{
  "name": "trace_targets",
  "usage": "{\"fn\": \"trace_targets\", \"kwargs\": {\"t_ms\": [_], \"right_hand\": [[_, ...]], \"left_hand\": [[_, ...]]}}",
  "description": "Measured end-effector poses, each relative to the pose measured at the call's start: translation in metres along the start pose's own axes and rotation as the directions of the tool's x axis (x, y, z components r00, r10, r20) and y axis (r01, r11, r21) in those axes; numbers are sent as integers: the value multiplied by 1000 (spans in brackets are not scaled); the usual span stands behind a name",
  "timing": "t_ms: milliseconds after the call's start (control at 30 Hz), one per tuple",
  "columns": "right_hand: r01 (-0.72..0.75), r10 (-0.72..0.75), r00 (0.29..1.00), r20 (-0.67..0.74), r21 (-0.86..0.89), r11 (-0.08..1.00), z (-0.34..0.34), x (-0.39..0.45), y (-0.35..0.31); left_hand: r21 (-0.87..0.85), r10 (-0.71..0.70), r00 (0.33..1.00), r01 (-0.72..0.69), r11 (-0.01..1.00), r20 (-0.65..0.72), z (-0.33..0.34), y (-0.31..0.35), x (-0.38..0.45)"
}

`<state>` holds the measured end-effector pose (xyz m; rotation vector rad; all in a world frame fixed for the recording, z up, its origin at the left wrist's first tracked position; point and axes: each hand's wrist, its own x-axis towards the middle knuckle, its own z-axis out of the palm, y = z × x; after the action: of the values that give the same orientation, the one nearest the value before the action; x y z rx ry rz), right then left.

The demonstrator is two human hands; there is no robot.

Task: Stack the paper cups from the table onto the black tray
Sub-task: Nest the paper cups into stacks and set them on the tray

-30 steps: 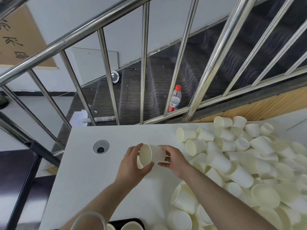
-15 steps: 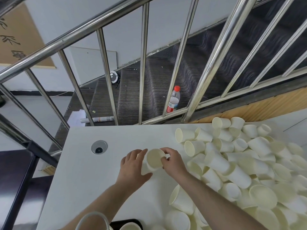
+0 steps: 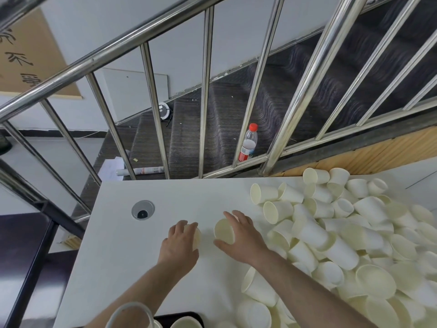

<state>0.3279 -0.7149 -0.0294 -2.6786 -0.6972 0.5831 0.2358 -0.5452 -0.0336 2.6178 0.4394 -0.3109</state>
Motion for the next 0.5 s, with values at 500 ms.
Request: {"fn": "trace_targets", "kwargs": {"t_ms": [500], "right_hand": [[126, -120, 986, -113, 41, 991, 0, -35, -43]], "left_hand": [[-161, 55, 984, -83, 983, -168, -29, -18, -58]]}}
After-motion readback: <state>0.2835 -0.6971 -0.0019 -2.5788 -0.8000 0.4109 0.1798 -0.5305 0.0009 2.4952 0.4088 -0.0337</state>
